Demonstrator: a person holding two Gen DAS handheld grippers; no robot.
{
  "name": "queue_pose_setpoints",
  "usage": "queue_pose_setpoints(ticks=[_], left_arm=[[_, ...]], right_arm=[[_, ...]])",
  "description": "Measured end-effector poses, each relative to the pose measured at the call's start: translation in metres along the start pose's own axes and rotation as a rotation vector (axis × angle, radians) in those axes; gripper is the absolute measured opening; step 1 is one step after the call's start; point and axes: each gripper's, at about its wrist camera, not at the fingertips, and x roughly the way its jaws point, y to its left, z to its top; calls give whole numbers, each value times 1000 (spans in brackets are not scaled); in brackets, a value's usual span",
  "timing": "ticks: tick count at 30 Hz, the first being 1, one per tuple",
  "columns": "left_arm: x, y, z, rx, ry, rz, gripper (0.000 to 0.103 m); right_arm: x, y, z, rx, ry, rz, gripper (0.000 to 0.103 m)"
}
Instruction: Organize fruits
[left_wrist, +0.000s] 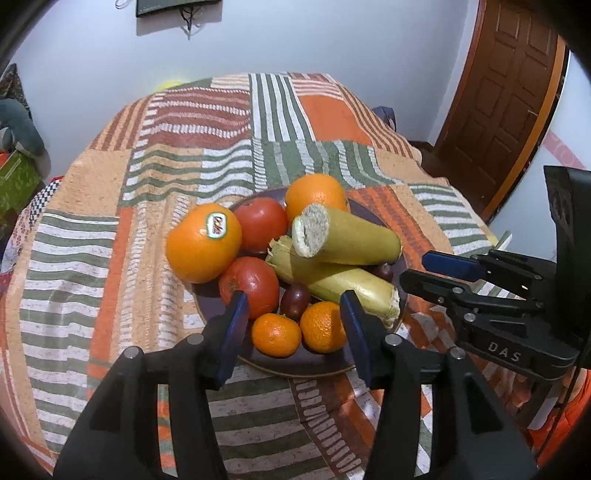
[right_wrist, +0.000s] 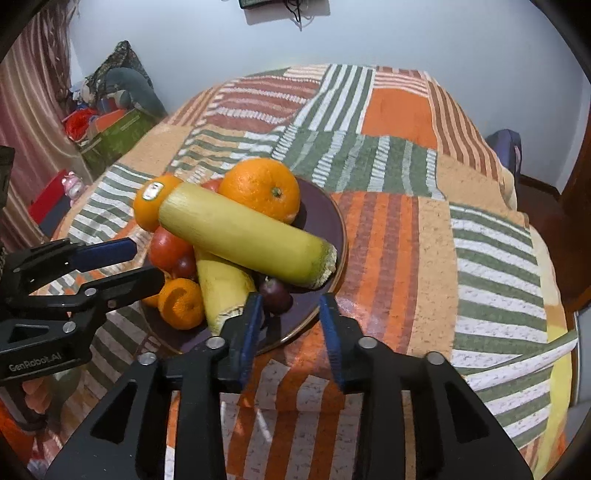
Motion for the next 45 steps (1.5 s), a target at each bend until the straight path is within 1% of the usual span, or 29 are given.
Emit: queue_pose_setpoints(ticks=[2, 6, 9, 15, 17, 20, 23, 27, 29, 33, 35, 37, 38, 39, 40, 42, 44, 45], left_arm=[[-11, 1, 2, -11, -25, 5, 51], [-45, -2, 6, -18, -101, 23, 51], [-80, -8, 10, -19, -176, 26, 51], [-161, -24, 8, -17, -338, 15, 51], [-192, -32, 3, -2, -404, 24, 51], [-232, -45, -7, 20, -484, 33, 51], [-265, -54, -17, 28, -541, 32, 51], [-298, -64, -31, 29, -608, 47, 51], [-311, -68, -38, 29, -638, 58, 60], [-330, -71, -49, 20, -676, 64, 69], [-337, -71, -54, 15, -685, 64, 76], [-343, -72, -58, 12, -695, 71, 84], [-343, -73, -60, 13, -701, 75, 87], [-345, -74, -62, 14, -706, 80, 89], [-347, -74, -64, 17, -711, 85, 90], [-350, -76, -67, 21, -713, 91, 92], [-351, -76, -69, 18, -715, 93, 99], [-354, -77, -72, 16, -720, 95, 99]], right_arm=[[-8, 2, 2, -1, -18, 0, 33], [-35, 7, 7, -1, -73, -13, 33], [-62, 13, 10, -8, -121, -11, 33], [-135, 35, 12, -38, -261, -29, 33], [-162, 42, 10, -43, -316, -26, 33], [-199, 55, 4, -51, -403, -14, 33], [-230, 68, -4, -62, -474, -2, 33], [-264, 86, -17, -79, -563, 3, 33], [-276, 94, -24, -86, -599, 9, 34], [-294, 103, -36, -95, -664, -2, 49], [-299, 106, -39, -97, -691, -11, 57], [-301, 108, -41, -99, -715, -31, 70], [-302, 109, -42, -99, -728, -43, 73], [-303, 111, -43, -98, -736, -50, 78], [-302, 111, -43, -96, -743, -53, 81], [-302, 112, -44, -93, -744, -54, 84], [-303, 115, -46, -90, -742, -58, 88], [-303, 116, -47, -89, -743, -62, 91]])
